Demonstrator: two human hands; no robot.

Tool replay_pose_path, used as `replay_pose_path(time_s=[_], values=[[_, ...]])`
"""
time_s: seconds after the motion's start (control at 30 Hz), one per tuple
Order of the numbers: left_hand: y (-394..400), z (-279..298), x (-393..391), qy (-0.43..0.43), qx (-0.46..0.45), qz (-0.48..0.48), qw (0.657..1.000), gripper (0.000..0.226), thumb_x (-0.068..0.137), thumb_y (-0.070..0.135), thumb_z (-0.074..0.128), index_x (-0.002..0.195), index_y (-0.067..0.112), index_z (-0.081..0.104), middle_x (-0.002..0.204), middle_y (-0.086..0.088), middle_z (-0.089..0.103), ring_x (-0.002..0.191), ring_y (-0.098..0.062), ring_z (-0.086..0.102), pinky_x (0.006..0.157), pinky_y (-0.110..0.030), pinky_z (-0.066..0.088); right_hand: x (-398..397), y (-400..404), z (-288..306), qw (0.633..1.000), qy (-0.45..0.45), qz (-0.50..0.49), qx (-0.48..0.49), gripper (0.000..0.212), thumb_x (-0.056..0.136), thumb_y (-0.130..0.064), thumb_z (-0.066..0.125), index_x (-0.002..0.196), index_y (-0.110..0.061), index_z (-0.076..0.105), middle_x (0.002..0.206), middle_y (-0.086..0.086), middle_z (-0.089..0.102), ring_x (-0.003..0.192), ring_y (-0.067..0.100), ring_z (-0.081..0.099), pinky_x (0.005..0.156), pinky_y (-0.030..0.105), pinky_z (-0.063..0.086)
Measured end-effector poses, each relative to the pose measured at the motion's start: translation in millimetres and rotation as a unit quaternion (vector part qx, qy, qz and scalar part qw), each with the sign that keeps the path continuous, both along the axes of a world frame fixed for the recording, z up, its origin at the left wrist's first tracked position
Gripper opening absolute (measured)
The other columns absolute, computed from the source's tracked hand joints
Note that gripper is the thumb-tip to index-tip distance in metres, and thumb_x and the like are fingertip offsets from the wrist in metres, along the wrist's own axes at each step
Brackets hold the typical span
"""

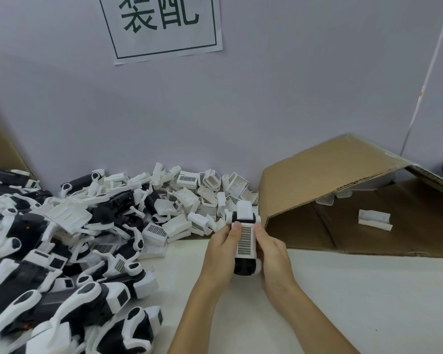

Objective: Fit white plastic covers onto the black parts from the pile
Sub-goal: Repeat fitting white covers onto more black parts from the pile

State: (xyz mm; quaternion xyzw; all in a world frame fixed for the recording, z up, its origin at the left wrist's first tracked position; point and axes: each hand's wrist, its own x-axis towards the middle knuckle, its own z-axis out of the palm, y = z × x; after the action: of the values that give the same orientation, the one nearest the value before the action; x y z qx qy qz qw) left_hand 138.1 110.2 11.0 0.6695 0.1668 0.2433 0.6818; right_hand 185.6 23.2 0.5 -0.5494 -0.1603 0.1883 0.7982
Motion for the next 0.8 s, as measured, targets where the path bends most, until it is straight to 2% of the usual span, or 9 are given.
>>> replay_pose_path(time_s=[0.07, 0.17, 0.23, 0.33, 0.47, 0.57, 0.63, 0.73, 0.8], values=[[-0.8, 0.3, -1.0, -0.009, -0.006, -0.011, 1.0, 0.03, 0.103, 0.032, 0.05, 0.09, 0.021, 0.074, 0.081, 0.002, 0.076, 0.079, -0.012, 0.072, 0.078, -0.037, 0.057, 0.7, -0.6, -0.9, 1.0, -0.003, 0.003, 0.01, 0.043, 0.08, -0.057, 0.06, 0.086, -0.02, 0.081, 0.088, 0.011, 0.078, 0.084, 0.024, 0.076, 0.062, 0.029, 0.059], [-5.0, -1.1, 0.7, -0.009, 0.035, 0.018, 0.999, 0.033, 0.103, 0.035, 0.049, 0.094, 0.015, 0.074, 0.08, -0.001, 0.075, 0.075, -0.011, 0.07, 0.068, -0.027, 0.055, 0.6, -0.6, -4.2, 1.0, -0.023, -0.012, -0.005, 0.045, 0.08, -0.059, 0.061, 0.083, -0.019, 0.081, 0.086, 0.009, 0.078, 0.083, 0.022, 0.076, 0.063, 0.029, 0.058], [-6.2, -2.8, 3.6, -0.006, 0.06, 0.032, 0.998, 0.036, 0.103, 0.034, 0.049, 0.093, 0.009, 0.074, 0.08, -0.006, 0.074, 0.072, -0.013, 0.068, 0.066, -0.029, 0.054, 1.8, -0.5, -5.3, 0.999, -0.019, -0.023, -0.013, 0.045, 0.078, -0.059, 0.061, 0.079, -0.018, 0.081, 0.083, 0.009, 0.078, 0.08, 0.022, 0.076, 0.062, 0.03, 0.059], [-6.0, -3.6, 4.1, -0.011, 0.064, 0.032, 0.997, 0.037, 0.103, 0.034, 0.049, 0.092, 0.008, 0.074, 0.076, -0.004, 0.073, 0.07, -0.011, 0.067, 0.062, -0.026, 0.053, 4.5, 1.1, -7.5, 0.999, -0.019, -0.027, -0.017, 0.044, 0.076, -0.059, 0.062, 0.077, -0.019, 0.081, 0.081, 0.009, 0.078, 0.079, 0.021, 0.076, 0.062, 0.029, 0.06], [-3.3, -3.6, 5.1, -0.008, -0.002, 0.018, 1.0, 0.035, 0.102, 0.037, 0.051, 0.085, 0.023, 0.079, 0.085, -0.002, 0.077, 0.081, -0.015, 0.074, 0.074, -0.033, 0.06, 4.8, 1.5, -7.1, 1.0, -0.017, -0.003, -0.006, 0.042, 0.081, -0.057, 0.06, 0.086, -0.02, 0.081, 0.088, 0.009, 0.078, 0.085, 0.021, 0.076, 0.065, 0.029, 0.06], [1.2, -2.7, 3.2, -0.016, -0.064, -0.014, 0.998, 0.032, 0.102, 0.028, 0.053, 0.086, 0.029, 0.081, 0.089, -0.003, 0.078, 0.087, -0.016, 0.075, 0.074, -0.033, 0.061, 5.7, 0.3, -6.6, 0.999, -0.023, 0.028, 0.006, 0.031, 0.092, -0.041, 0.059, 0.098, -0.018, 0.08, 0.098, 0.01, 0.077, 0.095, 0.024, 0.074, 0.072, 0.026, 0.058], [4.6, -4.0, 0.8, -0.015, -0.031, -0.02, 0.999, 0.027, 0.103, 0.02, 0.052, 0.096, 0.02, 0.078, 0.094, -0.007, 0.078, 0.093, -0.021, 0.074, 0.075, -0.032, 0.06, 6.8, 0.0, -8.7, 0.999, -0.037, 0.021, -0.009, 0.026, 0.1, -0.03, 0.056, 0.102, -0.016, 0.079, 0.097, 0.008, 0.078, 0.095, 0.023, 0.074, 0.072, 0.024, 0.057], [5.2, -8.5, 1.1, -0.01, 0.041, -0.001, 0.999, 0.023, 0.105, 0.019, 0.049, 0.105, 0.017, 0.073, 0.094, -0.005, 0.077, 0.092, -0.019, 0.074, 0.077, -0.032, 0.059, 8.3, -0.6, -11.1, 0.998, -0.055, 0.014, -0.03, 0.026, 0.102, -0.026, 0.054, 0.102, -0.016, 0.078, 0.094, 0.005, 0.078, 0.093, 0.019, 0.074, 0.07, 0.021, 0.056], [1.8, -8.5, 3.1, -0.012, 0.04, 0.005, 0.999, 0.023, 0.105, 0.02, 0.049, 0.106, 0.017, 0.073, 0.094, -0.005, 0.077, 0.092, -0.019, 0.074, 0.077, -0.032, 0.06, 10.0, -0.8, -11.3, 0.998, -0.056, 0.015, -0.029, 0.026, 0.102, -0.026, 0.054, 0.103, -0.015, 0.078, 0.094, 0.006, 0.078, 0.093, 0.02, 0.074, 0.072, 0.022, 0.057]])
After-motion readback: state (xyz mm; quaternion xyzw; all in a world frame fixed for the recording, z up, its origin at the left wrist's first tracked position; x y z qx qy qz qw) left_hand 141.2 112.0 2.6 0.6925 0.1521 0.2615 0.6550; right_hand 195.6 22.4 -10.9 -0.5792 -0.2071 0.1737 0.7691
